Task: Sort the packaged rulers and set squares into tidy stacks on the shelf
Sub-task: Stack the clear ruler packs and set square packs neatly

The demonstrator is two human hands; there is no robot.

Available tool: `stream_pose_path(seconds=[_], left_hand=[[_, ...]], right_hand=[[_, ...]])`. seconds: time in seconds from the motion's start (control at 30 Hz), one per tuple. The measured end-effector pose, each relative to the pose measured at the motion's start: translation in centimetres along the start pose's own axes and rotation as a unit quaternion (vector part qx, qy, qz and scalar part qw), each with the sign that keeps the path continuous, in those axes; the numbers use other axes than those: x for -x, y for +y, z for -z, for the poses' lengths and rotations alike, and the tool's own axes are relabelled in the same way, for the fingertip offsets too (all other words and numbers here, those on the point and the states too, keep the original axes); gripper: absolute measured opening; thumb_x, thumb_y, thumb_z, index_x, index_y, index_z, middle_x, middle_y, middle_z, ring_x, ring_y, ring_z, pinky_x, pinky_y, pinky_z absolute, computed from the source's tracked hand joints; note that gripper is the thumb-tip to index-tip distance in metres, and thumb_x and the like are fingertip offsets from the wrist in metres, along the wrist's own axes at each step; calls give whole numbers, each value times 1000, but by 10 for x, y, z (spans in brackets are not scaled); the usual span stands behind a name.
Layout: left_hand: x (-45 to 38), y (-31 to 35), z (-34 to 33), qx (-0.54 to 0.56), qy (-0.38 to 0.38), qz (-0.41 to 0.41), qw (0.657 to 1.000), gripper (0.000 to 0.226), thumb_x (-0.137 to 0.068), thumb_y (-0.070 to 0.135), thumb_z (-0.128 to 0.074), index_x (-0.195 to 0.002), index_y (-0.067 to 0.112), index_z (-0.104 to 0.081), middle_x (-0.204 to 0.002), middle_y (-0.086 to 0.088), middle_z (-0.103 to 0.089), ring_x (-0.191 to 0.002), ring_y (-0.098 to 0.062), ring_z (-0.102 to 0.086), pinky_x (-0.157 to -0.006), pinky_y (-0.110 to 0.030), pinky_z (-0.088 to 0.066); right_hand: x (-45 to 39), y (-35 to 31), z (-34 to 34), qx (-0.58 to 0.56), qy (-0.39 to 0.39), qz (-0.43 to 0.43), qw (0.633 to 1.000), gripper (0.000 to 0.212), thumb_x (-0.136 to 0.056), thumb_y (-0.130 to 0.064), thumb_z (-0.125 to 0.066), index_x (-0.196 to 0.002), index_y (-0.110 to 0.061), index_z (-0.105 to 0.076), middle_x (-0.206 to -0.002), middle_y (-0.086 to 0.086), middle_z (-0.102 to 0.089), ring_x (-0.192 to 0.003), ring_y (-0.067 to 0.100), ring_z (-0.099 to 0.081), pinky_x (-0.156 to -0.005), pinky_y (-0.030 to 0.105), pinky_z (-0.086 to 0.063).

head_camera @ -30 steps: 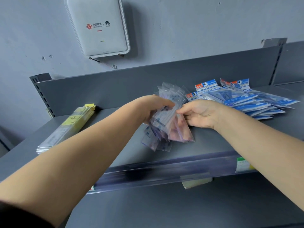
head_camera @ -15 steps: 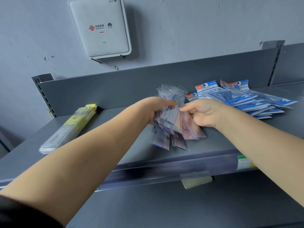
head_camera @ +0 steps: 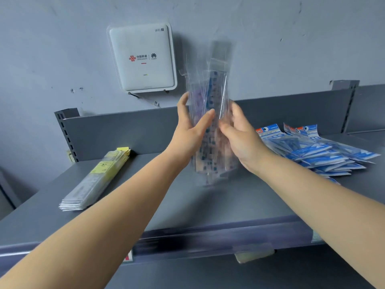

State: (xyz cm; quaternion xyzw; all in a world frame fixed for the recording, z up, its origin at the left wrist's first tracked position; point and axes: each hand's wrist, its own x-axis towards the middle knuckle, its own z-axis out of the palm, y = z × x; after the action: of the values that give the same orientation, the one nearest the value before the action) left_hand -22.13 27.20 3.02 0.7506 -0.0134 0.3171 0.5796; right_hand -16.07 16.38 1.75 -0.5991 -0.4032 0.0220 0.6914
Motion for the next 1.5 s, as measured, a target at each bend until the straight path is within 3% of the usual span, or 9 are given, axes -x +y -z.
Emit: stream_pose_path(seconds=[0.1, 0.23, 0.43, 0.57, 0.77, 1.0, 1.17, 1.37, 1.5], left_hand=[[3, 2, 10, 3, -26, -39, 999, 64, -96, 22, -51, -145, 31, -11, -119, 30, -47, -98, 22, -53, -81, -6, -45], [16, -13, 16, 34, -64, -18, 997, 44, -96, 12, -50, -136, 15, -31, -115, -1, -60, -96, -7, -63, -82, -20, -52], [17, -14, 13, 59, -70, 22, 996, 28, -96, 23, -49, -121, 32, -40, -128, -3, -58, -113, -16, -59, -88, -19, -50], [14, -5, 13, 75, -32, -23, 996, 49, -94, 17, -52, -138, 17, -30, -125, 0, -59, -114, -15, -59, -97, -30, -48], [16, 6, 5, 43, -32, -51, 997, 64, -93, 12, -55, -144, 24, -19, -122, 6, -59, -115, -9, -58, -100, -31, -47], [15, 13, 11, 7, 1, -89, 996, 84, -90, 6, -58, -147, 31, -1, -114, 3, -62, -92, -2, -66, -82, -16, -52], [18, 8, 4, 2, 0, -73, 997, 81, -91, 7, -58, -149, 28, -6, -123, 14, -56, -113, 1, -57, -102, -23, -44], [12, 17, 10, -1, -5, -64, 998, 81, -92, 14, -58, -149, 29, -3, -130, 5, -55, -117, -6, -56, -103, -28, -44], [26, -1, 15, 34, -42, 22, 998, 54, -93, 16, -57, -140, 17, -32, -127, -7, -60, -116, -19, -59, -97, -32, -49]], right_hand=[[3, -4, -8, 28, -15, 3, 999, 69, -89, -18, -45, -149, -24, -12, -147, -5, -40, -136, 9, -36, -115, 42, -27], [20, 9, -13, 79, -73, -39, 993, 72, -86, -2, -47, -147, -26, -15, -135, -6, -50, -127, 9, -45, -112, 40, -33], [21, -5, -16, 97, -109, -43, 988, 69, -93, -7, -52, -145, -26, -10, -134, -15, -44, -110, -8, -48, -90, -1, -35], [16, -9, -18, 84, -112, -40, 989, 86, -92, -10, -55, -148, -29, 8, -137, -19, -45, -117, -11, -47, -105, 15, -34], [12, -13, -19, 60, -130, -36, 989, 91, -92, 1, -49, -146, -30, 16, -144, -10, -38, -128, -2, -41, -94, 8, -39], [7, -14, -13, 82, -134, -7, 988, 105, -91, -1, -53, -134, -46, 31, -148, -13, -31, -132, -2, -36, -110, 25, -33], [10, -9, -17, 90, -133, -9, 987, 98, -92, 2, -46, -137, -41, 31, -156, -10, -13, -138, -3, -23, -112, 19, -22], [5, -15, -11, 90, -126, -14, 988, 97, -93, -2, -48, -138, -39, 29, -140, -18, -33, -114, -18, -42, -87, -5, -33], [20, 12, -14, 142, -167, -43, 975, 109, -84, -19, -62, -141, -37, 29, -150, -11, -28, -132, -1, -36, -112, 25, -31]])
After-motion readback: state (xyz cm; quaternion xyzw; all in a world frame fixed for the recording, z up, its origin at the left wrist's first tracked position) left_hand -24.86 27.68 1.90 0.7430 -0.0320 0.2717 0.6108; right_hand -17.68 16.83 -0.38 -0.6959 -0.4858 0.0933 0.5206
